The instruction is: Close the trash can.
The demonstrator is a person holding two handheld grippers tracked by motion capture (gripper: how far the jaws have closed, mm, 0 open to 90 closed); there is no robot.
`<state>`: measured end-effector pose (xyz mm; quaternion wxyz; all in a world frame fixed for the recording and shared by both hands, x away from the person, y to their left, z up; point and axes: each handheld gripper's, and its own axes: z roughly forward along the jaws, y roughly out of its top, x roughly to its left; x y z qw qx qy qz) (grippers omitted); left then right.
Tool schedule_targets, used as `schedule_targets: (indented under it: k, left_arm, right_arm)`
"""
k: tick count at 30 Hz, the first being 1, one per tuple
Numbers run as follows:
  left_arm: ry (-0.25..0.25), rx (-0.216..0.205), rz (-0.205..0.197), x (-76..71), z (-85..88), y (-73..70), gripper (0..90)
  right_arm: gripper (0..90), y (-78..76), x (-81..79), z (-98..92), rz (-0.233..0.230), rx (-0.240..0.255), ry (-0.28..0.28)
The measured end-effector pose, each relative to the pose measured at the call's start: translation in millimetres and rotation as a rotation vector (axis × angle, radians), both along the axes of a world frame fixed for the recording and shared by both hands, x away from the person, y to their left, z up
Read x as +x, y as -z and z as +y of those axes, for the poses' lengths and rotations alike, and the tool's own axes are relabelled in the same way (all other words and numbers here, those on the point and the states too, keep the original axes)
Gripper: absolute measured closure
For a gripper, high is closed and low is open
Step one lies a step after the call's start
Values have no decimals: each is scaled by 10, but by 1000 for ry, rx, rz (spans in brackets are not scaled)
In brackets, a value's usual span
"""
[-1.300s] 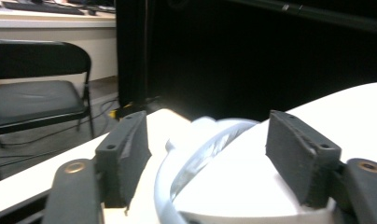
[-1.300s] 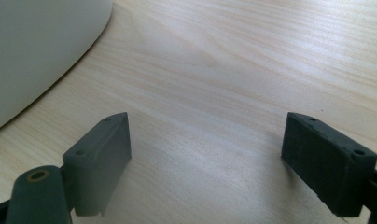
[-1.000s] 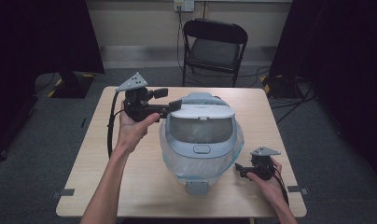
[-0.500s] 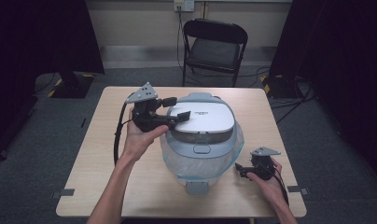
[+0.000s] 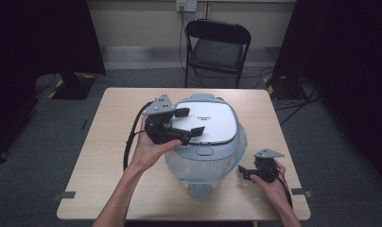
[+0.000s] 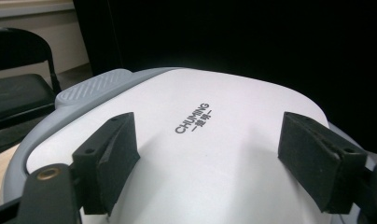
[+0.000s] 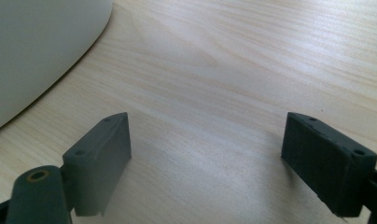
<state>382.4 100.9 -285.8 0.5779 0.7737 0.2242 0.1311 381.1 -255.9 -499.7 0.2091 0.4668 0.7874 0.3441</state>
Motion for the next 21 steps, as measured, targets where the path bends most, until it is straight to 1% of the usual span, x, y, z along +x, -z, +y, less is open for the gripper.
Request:
schedule_targets:
  k: [3, 5, 6, 8, 9, 16, 18, 19, 21]
  left_arm:
    - [18, 13, -9, -12, -6, -2, 190]
    - [18, 37, -31, -39, -33, 11, 183]
    - [29, 39, -38, -50, -36, 16, 171]
    - [32, 30, -40, -72, -49, 26, 166]
    - [38, 33, -43, -74, -51, 27, 166]
    - [40, 40, -49, -75, -53, 31, 165]
    - [37, 24, -53, -81, -50, 50, 165]
    - [35, 21, -59, -84, -47, 57, 165]
    - [24, 18, -56, -101, -49, 61, 165]
  right_arm:
    - [146, 0, 0, 0, 0, 0, 0]
    - [146, 0, 0, 0, 0, 0, 0]
    - [146, 0, 0, 0, 0, 0, 0]
    - [146, 0, 0, 0, 0, 0, 0]
    - [146, 0, -1, 0, 0, 0, 0]
    - [146, 0, -1, 0, 0, 0, 0]
    - [146, 0, -2, 0, 1, 0, 1]
    - [146, 0, -2, 0, 1, 0, 1]
    - [146, 0, -2, 0, 1, 0, 1]
